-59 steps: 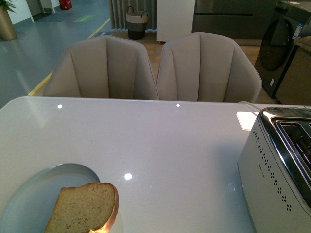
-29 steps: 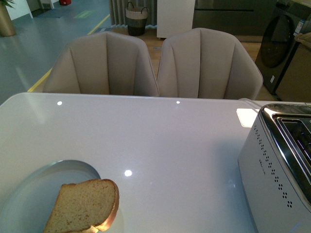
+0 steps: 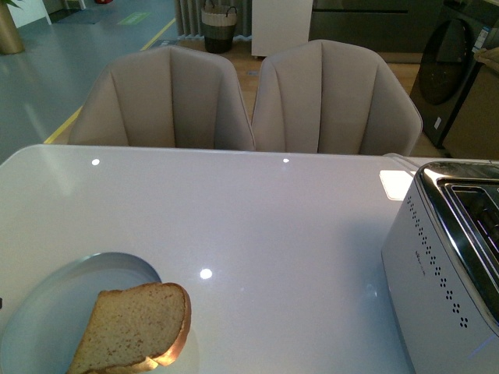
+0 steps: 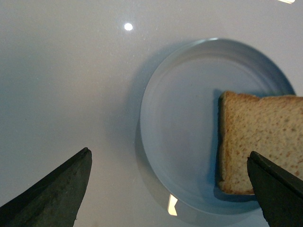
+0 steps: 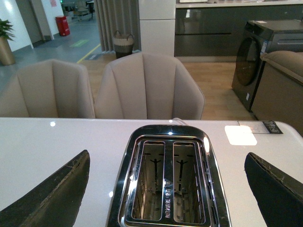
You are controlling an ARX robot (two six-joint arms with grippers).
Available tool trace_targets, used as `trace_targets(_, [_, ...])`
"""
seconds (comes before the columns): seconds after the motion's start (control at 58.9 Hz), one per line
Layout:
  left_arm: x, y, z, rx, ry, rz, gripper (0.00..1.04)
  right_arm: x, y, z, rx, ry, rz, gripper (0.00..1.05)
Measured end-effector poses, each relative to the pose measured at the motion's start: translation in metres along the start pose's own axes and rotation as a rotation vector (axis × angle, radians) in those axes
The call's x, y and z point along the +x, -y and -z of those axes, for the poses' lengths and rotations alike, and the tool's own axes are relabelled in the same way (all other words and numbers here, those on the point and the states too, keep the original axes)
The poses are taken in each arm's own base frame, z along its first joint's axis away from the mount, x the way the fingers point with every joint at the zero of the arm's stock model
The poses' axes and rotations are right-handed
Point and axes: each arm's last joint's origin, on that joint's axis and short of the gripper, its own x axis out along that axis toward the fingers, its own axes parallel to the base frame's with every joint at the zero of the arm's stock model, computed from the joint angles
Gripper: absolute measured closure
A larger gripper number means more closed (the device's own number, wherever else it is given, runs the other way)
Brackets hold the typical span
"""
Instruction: Left arm holds plate, right arm toasts bread
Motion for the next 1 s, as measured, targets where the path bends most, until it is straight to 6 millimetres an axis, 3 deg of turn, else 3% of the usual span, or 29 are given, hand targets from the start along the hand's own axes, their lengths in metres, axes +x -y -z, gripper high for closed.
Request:
trace_targets(0.475, [0.044, -0.013, 0.035, 0.078, -0.074, -0.013, 0.07, 0.0, 0.0, 0.0, 0.0, 0.0, 0.0, 0.09])
trace_targets(1.002, [0.077, -0.019, 0.045, 0.097, -0.107, -0.003, 0.07, 0.0, 0.0, 0.0, 0.0, 0.0, 0.0, 0.09])
